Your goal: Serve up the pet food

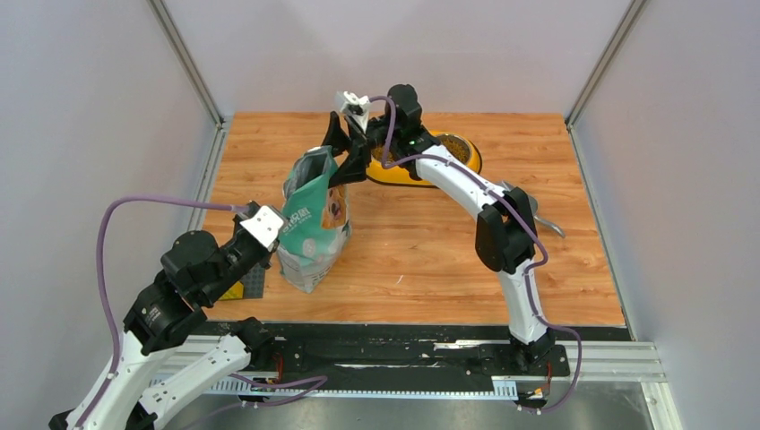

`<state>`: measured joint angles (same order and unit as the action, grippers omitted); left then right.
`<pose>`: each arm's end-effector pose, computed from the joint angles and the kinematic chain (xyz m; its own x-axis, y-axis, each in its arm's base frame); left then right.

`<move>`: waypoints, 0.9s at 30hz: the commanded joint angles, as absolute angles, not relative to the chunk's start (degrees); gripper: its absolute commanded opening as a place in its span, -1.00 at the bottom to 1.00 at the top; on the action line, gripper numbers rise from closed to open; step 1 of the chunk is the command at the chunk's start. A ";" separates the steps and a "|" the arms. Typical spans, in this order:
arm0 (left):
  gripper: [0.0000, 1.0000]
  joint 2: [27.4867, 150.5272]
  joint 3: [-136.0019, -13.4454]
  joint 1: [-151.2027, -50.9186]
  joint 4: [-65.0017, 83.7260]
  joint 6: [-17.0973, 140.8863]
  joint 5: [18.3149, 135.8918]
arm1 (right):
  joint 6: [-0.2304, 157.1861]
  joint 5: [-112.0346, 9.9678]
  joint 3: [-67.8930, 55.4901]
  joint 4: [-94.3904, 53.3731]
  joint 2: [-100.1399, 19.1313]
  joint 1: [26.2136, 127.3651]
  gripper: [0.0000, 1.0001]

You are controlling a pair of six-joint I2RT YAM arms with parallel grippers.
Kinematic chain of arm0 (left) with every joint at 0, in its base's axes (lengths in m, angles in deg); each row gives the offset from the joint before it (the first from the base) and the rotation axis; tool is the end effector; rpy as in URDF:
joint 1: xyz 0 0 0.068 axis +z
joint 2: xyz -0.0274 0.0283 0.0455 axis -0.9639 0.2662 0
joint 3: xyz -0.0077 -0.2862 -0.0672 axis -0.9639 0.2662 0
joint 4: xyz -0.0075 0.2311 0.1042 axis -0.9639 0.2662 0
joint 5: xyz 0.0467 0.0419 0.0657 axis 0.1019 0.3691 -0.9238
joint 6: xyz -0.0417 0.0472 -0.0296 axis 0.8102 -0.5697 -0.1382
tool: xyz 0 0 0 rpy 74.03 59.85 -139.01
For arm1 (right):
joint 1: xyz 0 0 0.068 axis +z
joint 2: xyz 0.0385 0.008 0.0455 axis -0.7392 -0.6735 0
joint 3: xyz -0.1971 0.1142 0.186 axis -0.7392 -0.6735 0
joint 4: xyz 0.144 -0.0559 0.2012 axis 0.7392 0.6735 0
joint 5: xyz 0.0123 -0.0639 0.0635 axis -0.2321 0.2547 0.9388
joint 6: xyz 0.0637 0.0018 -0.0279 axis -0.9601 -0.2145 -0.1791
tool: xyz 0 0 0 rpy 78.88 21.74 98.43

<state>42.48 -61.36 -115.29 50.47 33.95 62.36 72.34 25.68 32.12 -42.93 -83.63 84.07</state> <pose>0.0598 -0.0430 0.4011 0.0441 0.3315 -0.9424 0.5747 0.7633 0.2953 0.3709 0.3433 0.3829 -0.0315 0.0041 -0.9995 -0.8578 -0.5134 0.0250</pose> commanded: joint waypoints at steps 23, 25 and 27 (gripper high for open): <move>-1.00 50.97 -66.07 -115.17 29.99 38.24 57.11 | 71.52 -17.30 2.87 -26.17 -46.07 81.47 -1.00; -1.00 53.83 -66.53 -115.17 27.76 38.03 58.31 | 71.80 -20.79 0.56 -26.15 -43.06 81.50 -1.00; -1.00 56.47 -67.36 -115.09 25.71 38.11 60.21 | 71.76 -23.49 -0.65 -25.88 -40.65 81.46 -1.00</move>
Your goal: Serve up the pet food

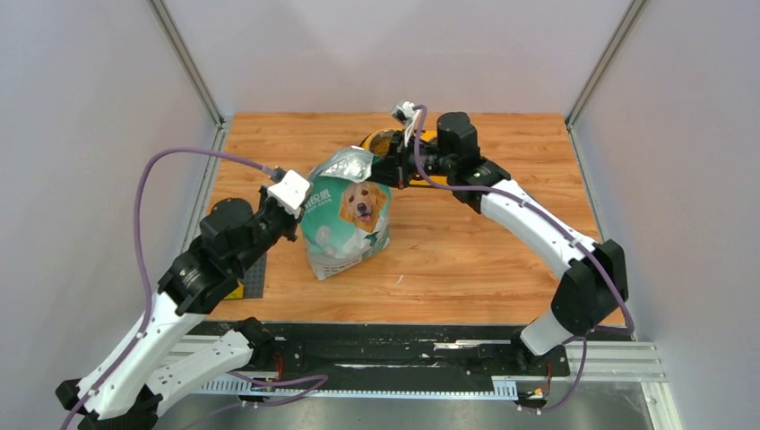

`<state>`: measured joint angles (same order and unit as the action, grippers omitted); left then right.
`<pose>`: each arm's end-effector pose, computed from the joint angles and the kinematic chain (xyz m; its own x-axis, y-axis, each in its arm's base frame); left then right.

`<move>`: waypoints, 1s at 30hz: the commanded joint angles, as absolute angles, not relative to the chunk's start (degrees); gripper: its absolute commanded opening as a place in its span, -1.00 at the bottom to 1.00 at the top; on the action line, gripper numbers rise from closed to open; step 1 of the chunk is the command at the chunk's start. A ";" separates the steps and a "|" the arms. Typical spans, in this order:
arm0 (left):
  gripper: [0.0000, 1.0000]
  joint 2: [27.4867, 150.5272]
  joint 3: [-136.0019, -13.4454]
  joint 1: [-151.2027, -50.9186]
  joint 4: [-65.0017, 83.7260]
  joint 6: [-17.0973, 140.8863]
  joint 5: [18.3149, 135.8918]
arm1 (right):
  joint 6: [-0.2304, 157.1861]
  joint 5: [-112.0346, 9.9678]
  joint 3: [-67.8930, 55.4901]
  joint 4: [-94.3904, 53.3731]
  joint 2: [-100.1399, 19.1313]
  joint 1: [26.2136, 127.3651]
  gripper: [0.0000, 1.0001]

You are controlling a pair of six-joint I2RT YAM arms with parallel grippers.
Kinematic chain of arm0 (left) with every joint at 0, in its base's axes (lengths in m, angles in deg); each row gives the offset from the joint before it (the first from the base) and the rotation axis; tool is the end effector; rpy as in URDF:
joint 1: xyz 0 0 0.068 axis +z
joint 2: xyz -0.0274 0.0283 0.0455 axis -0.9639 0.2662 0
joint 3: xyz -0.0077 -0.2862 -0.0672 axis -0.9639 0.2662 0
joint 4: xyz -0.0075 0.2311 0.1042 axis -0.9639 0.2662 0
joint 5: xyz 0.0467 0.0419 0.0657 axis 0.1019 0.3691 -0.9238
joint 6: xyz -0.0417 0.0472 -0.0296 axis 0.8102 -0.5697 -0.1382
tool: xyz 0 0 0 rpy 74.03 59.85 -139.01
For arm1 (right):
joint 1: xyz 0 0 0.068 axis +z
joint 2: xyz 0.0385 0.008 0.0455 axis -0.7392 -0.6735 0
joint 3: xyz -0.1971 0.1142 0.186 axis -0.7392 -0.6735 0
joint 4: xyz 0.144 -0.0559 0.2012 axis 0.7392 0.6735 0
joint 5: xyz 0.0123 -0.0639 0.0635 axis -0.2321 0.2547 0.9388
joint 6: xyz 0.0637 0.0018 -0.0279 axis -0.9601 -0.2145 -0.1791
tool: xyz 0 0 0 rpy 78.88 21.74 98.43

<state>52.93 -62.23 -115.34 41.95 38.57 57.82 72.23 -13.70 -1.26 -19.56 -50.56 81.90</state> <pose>0.1035 -0.0749 0.4104 -0.0290 0.2889 -0.9569 0.5152 0.8247 0.2333 0.2924 0.2472 0.3911 -0.3880 -0.0706 -0.9190 -0.9051 0.2176 0.3654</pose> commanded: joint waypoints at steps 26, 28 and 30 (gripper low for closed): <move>-0.69 73.63 -62.65 -92.41 6.51 51.98 120.17 | 79.52 -19.95 -8.07 -9.68 -25.72 74.05 0.19; -0.50 74.11 -63.40 -91.94 7.96 51.06 122.64 | 81.72 -14.10 -6.90 -9.67 -26.54 72.95 0.53; -0.32 74.78 -63.87 -91.69 8.27 50.68 124.35 | 82.44 -4.52 -4.99 -9.85 -28.72 70.20 0.69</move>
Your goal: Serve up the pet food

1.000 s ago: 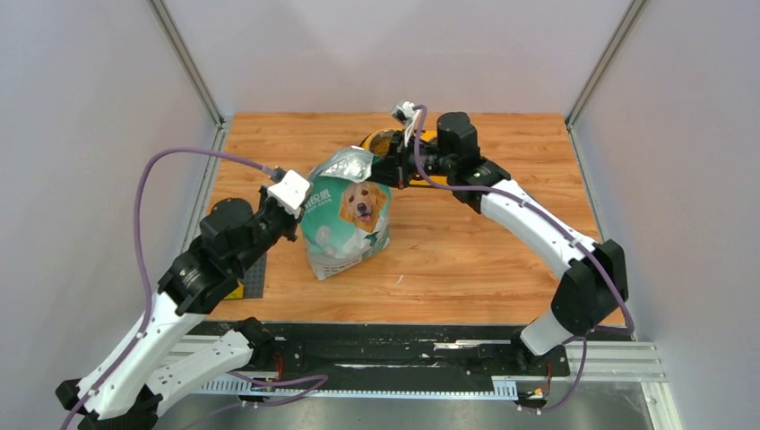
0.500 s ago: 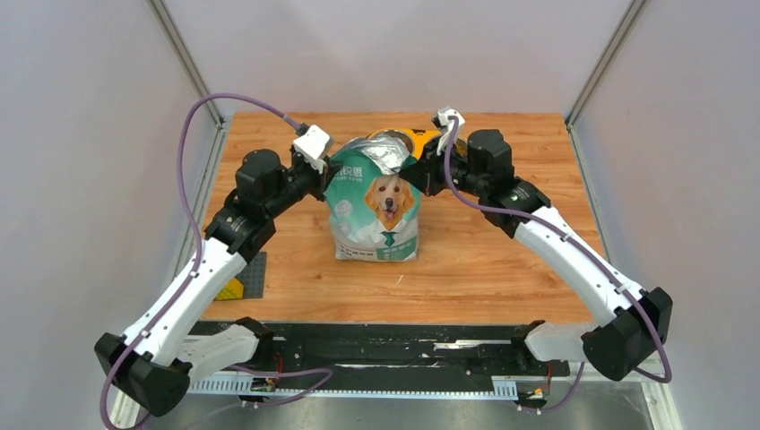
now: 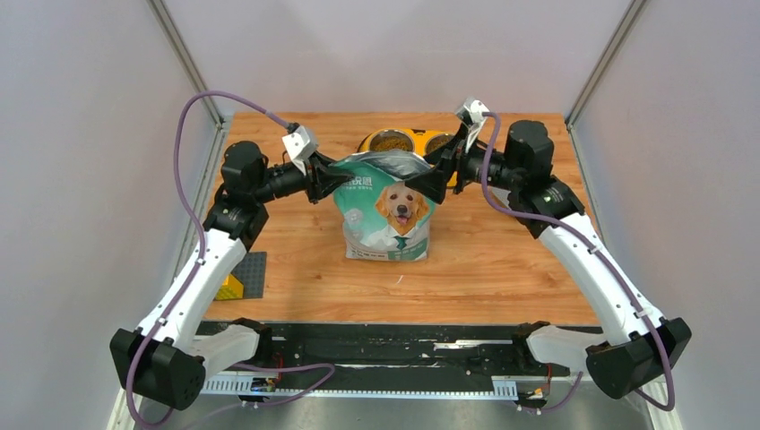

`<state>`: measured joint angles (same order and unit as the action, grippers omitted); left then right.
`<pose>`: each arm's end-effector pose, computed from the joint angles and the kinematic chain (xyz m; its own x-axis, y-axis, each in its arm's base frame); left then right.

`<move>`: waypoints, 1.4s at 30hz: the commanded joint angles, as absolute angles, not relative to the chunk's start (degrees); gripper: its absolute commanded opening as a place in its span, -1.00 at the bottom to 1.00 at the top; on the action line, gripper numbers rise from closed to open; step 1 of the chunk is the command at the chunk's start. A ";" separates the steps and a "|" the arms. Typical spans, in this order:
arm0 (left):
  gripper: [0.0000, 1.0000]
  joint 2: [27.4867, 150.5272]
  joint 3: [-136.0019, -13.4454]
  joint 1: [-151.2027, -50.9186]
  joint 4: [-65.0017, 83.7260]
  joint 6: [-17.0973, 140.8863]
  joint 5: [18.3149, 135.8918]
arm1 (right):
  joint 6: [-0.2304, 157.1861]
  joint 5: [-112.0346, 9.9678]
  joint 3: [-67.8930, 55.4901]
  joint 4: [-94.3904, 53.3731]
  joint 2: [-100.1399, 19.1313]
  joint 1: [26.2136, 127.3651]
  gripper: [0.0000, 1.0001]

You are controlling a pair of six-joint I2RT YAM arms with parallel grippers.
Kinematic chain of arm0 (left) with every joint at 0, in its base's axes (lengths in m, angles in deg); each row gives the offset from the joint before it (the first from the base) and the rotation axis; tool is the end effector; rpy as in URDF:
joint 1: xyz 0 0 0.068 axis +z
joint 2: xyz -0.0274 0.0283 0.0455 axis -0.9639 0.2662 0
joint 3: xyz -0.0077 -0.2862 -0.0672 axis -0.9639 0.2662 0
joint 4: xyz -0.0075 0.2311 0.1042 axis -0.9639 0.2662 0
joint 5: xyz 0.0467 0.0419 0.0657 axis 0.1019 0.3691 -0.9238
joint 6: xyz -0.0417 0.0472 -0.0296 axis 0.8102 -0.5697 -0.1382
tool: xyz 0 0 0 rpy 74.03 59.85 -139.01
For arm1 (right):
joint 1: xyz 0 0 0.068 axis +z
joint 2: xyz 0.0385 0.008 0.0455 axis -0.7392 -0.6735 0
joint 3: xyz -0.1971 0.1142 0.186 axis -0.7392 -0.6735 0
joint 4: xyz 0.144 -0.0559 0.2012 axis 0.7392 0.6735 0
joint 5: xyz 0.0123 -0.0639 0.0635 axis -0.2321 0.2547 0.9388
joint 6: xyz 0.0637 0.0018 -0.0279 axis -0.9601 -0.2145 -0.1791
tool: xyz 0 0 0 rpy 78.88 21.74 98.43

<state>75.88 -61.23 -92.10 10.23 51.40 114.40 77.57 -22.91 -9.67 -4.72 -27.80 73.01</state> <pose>0.2171 -0.1109 0.4069 -0.0563 0.0040 -0.9984 0.8903 0.4529 -0.0484 0.2243 0.1427 0.4287 -0.3112 -0.0268 -0.9500 -0.8286 0.4972 0.2574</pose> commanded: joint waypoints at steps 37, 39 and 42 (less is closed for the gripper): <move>0.21 78.07 -68.48 -91.61 23.14 16.15 127.14 | 121.20 -2.65 1.18 1.95 -37.00 74.50 0.58; 0.14 77.95 -68.52 -91.61 22.14 16.64 127.44 | 121.83 -3.46 1.57 2.16 -37.39 74.83 0.46; -0.13 78.41 -69.00 -91.61 22.93 15.89 127.32 | 122.11 -5.74 1.77 2.40 -37.72 74.91 -0.05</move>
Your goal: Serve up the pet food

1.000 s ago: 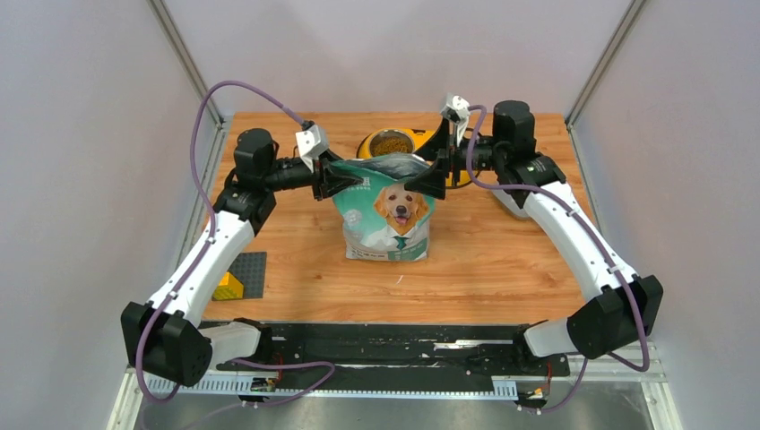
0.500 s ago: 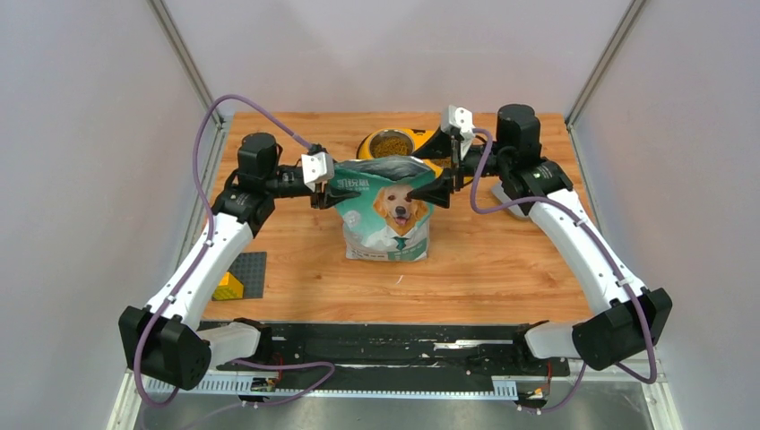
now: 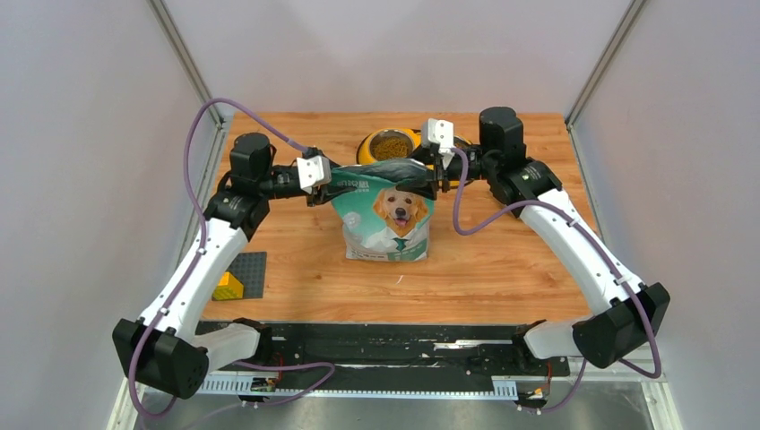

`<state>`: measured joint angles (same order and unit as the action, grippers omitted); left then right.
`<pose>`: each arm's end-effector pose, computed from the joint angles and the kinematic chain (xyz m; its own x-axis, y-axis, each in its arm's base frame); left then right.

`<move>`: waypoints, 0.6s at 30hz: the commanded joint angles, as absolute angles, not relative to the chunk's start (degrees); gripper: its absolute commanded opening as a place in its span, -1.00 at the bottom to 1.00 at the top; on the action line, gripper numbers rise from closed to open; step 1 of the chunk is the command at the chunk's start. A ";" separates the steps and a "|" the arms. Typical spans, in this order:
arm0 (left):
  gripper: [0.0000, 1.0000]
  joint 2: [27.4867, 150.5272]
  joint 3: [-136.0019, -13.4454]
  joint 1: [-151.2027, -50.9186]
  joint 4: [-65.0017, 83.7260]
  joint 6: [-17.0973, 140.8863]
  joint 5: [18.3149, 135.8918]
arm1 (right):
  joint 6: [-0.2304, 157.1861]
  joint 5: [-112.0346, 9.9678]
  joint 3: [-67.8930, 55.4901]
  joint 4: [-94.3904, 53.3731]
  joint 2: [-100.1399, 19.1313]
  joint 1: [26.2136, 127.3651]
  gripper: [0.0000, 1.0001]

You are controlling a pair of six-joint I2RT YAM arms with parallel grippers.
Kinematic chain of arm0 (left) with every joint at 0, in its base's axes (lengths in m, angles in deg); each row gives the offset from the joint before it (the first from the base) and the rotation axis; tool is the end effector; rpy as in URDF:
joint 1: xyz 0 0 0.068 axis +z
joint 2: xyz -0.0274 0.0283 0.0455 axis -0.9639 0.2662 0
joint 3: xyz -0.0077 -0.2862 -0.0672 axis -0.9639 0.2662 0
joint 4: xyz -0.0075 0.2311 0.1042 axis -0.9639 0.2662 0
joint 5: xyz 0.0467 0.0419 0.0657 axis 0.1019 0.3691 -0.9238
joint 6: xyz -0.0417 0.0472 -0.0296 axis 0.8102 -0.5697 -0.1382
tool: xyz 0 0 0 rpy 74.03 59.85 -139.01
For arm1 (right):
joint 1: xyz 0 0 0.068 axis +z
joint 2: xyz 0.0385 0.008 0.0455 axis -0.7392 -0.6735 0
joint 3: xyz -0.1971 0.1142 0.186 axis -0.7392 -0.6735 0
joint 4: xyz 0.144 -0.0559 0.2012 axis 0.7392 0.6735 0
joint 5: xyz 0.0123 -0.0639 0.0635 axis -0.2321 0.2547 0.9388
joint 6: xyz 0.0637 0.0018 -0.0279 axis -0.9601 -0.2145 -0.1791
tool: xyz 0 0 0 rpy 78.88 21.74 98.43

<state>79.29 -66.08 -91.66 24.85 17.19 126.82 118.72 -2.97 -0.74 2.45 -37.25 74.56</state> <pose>0.2164 -0.1167 0.3972 0.2973 0.2118 -0.9310 0.9244 0.1802 0.3362 0.2392 0.1736 0.4297 0.2631 -0.2146 -0.9406 -0.9598 0.0404 -0.2777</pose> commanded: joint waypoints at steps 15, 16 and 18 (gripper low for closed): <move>-1.00 81.21 -75.92 -91.56 41.79 3.77 126.43 | 106.99 -10.13 10.61 12.19 -40.83 73.15 -1.00; -1.00 81.94 -76.55 -91.49 42.98 3.80 125.89 | 105.29 -8.44 11.61 14.03 -41.58 72.85 -1.00; -1.00 83.79 -78.98 -91.11 49.48 3.21 125.17 | 103.15 -6.51 13.00 17.61 -42.91 72.57 -1.00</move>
<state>81.70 -73.95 -91.66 39.08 6.00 126.27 111.03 -9.00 7.55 13.64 -41.59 74.36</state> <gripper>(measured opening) 0.016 0.006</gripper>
